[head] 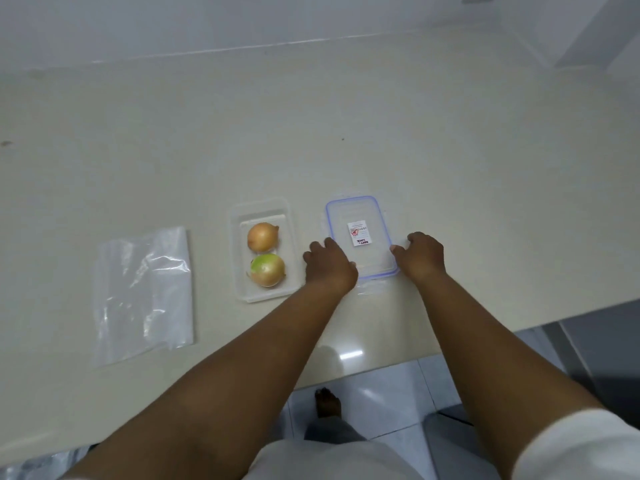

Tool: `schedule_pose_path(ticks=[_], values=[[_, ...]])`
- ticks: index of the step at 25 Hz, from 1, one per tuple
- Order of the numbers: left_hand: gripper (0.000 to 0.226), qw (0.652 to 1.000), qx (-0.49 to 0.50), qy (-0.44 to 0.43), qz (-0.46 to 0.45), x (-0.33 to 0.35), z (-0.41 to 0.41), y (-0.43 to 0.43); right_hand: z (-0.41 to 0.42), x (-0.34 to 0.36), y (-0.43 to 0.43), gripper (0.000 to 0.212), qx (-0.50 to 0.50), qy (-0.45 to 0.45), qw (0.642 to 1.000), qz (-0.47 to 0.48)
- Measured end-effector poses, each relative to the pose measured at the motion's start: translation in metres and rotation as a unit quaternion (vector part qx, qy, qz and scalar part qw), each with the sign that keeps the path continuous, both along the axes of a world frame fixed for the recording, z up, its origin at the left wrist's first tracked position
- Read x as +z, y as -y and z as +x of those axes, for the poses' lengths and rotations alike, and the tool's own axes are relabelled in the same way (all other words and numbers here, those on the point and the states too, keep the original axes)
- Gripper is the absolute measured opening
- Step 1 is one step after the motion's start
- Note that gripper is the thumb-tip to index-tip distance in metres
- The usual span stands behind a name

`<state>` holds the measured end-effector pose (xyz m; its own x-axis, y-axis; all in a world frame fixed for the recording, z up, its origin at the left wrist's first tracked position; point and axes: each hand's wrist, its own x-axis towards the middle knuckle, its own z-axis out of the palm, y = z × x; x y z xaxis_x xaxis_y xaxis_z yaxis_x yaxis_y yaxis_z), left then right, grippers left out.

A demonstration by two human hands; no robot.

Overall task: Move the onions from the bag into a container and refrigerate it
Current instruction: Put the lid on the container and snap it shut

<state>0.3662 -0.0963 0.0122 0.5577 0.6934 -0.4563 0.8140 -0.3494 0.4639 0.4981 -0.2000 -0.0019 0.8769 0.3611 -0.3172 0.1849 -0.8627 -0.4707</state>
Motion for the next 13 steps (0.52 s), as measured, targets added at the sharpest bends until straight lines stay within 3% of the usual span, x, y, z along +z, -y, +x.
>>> schedule_pose_path(ticks=[5, 9, 13], values=[[0.055, 0.988, 0.135, 0.030, -0.071, -0.008, 0.016, -0.015, 0.014, -0.008, -0.001, 0.043, -0.016, -0.039, 0.999, 0.023], [0.071, 0.983, 0.117, 0.114, -0.083, -0.002, 0.004, -0.007, 0.010, -0.003, 0.019, 0.032, -0.109, -0.164, 0.972, 0.128], [0.069, 0.965, 0.144, 0.189, -0.110, 0.014, -0.028, -0.010, -0.012, 0.011, 0.035, 0.044, -0.141, -0.253, 0.931, 0.222]])
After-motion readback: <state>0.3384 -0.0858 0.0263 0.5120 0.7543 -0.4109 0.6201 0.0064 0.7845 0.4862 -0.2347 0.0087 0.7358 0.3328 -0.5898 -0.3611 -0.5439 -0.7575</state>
